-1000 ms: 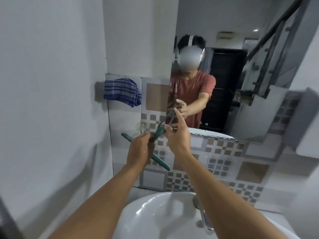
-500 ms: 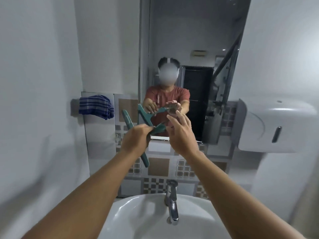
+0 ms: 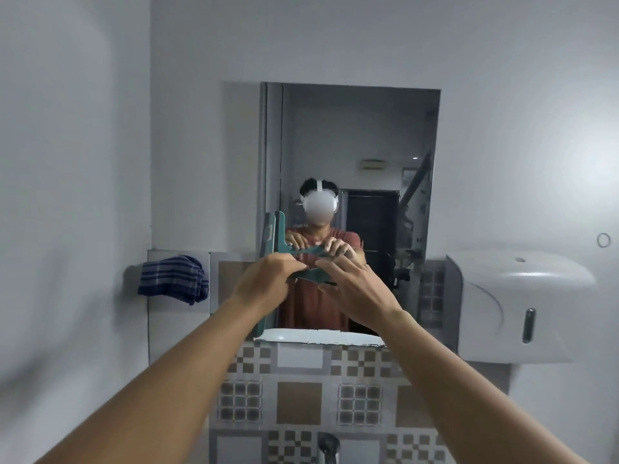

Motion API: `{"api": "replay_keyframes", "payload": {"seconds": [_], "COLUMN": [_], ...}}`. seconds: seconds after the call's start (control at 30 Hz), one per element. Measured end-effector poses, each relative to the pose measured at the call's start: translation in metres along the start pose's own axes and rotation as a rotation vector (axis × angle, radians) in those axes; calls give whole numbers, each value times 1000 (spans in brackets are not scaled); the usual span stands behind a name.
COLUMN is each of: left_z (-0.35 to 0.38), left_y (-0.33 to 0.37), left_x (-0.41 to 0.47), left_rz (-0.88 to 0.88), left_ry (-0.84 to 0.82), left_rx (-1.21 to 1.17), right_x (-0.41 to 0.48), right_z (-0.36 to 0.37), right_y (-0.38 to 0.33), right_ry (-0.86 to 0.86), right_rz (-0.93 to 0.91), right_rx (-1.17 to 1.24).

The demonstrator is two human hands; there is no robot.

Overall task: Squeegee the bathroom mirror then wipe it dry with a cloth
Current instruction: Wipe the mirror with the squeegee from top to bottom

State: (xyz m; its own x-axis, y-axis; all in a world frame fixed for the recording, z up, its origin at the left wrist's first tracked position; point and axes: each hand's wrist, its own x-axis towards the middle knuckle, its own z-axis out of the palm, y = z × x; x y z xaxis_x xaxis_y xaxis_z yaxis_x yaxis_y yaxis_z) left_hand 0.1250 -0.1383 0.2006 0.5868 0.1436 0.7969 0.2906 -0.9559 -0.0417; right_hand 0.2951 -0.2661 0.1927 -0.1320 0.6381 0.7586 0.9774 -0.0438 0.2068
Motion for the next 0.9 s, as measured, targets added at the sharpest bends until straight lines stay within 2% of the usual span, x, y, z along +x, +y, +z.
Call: {"api": "replay_keyframes", "payload": {"seconds": [0.2, 0.3, 0.5, 0.7, 0.9], "left_z": [-3, 13, 49, 54, 58], "left_y": [-7, -17, -45, -55, -66], "left_x": [13, 4, 9, 51, 75], "left_rz": [-24, -31, -119, -127, -179], "left_ry": [289, 362, 176, 146, 66], "left_rx": [111, 94, 118, 245, 305], "right_x": [53, 87, 147, 194, 225], "right_z": [-10, -20, -36, -49, -60], "right_y": [14, 27, 50, 65, 70], "right_ry": [46, 97, 149, 120, 101], "right_rz": [5, 28, 42, 23, -10], "right_rx": [-46, -37, -20, -36, -163]}}
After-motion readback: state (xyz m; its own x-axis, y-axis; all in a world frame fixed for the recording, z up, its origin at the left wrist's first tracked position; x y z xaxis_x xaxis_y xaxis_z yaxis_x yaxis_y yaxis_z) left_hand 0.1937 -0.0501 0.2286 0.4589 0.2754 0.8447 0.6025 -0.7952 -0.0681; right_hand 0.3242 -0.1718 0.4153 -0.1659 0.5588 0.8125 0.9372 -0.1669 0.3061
